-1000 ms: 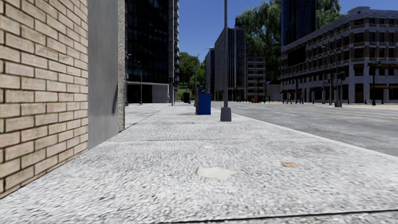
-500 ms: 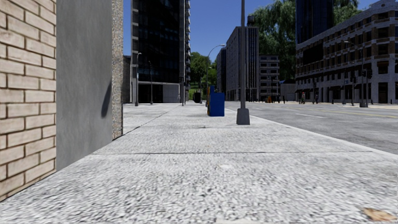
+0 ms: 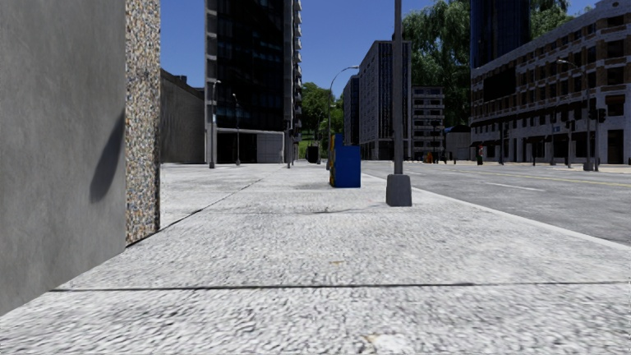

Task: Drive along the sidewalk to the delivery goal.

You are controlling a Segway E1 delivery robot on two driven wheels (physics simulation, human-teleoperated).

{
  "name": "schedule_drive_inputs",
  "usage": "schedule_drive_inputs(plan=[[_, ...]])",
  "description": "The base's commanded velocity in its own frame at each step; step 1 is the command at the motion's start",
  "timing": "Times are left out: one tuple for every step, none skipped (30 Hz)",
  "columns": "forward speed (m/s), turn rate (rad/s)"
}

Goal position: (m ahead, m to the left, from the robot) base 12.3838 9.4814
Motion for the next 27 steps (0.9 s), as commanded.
schedule_drive_inputs(plan=[[2.00,0.00],[2.00,0.00],[2.00,0.00],[2.00,0.00],[2.00,0.00],[2.00,0.00],[2.00,0.00],[2.00,0.00],[2.00,0.00],[2.00,0.00],[2.00,0.00],[2.00,0.00],[2.00,0.08],[2.00,0.08],[2.00,0.19],[2.00,0.27],[2.00,0.36],[2.00,0.41],[2.00,0.44],[2.00,0.44],[2.00,0.45],[2.00,0.46],[2.00,0.48],[2.00,0.49],[2.00,0.50],[2.00,0.50],[2.00,0.50]])
